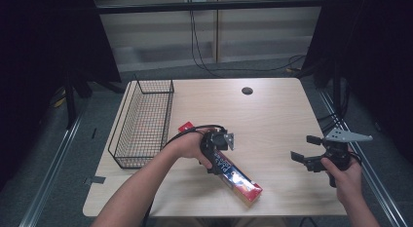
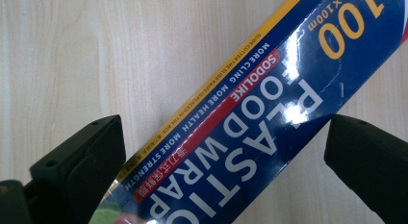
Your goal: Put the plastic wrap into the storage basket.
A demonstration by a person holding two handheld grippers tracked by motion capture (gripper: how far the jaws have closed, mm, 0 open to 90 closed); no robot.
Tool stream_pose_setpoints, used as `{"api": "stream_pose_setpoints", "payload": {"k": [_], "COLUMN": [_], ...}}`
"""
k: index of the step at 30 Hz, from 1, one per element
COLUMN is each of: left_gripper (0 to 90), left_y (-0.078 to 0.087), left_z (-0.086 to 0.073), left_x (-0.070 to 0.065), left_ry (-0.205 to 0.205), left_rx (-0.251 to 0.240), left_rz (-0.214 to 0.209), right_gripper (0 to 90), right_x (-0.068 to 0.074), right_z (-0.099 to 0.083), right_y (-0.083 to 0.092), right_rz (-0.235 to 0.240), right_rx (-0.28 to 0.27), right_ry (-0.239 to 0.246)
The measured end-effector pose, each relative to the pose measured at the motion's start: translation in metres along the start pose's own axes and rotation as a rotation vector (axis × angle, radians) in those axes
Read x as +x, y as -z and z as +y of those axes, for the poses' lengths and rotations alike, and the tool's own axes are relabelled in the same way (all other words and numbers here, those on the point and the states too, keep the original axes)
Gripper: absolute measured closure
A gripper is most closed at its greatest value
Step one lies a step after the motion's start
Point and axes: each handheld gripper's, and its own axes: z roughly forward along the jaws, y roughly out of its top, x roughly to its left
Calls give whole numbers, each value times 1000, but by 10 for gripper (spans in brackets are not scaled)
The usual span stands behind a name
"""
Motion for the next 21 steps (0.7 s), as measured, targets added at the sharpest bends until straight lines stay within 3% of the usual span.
{"api": "stream_pose_setpoints", "payload": {"k": [3,6,7,10,12,13,14,16,21], "left_gripper": [9,13,12,11,11,13,16,18,16], "left_y": [-2,-1,-2,-1,-2,-1,-1,-1,-1], "left_z": [0,-1,-1,-1,-2,-2,-2,-2,-2], "left_x": [-2,1,0,1,0,1,0,0,0], "left_ry": [19,-15,-3,-23,0,-15,7,8,-24], "left_rx": [-17,-6,-22,-4,-19,-13,-25,-26,-2], "left_rz": [0,-3,2,-2,-2,-1,-3,1,-10], "right_gripper": [28,28,28,28,28,28,28,28,28], "right_x": [0,0,0,0,0,0,0,0,-1], "right_z": [0,0,0,0,0,0,0,0,0], "right_y": [0,0,0,0,0,0,0,0,0], "right_rz": [0,-1,1,0,1,6,3,-1,2], "right_rx": [-1,-3,-3,-2,-1,-3,-2,-3,-8], "right_ry": [1,1,1,1,2,3,2,0,-1]}}
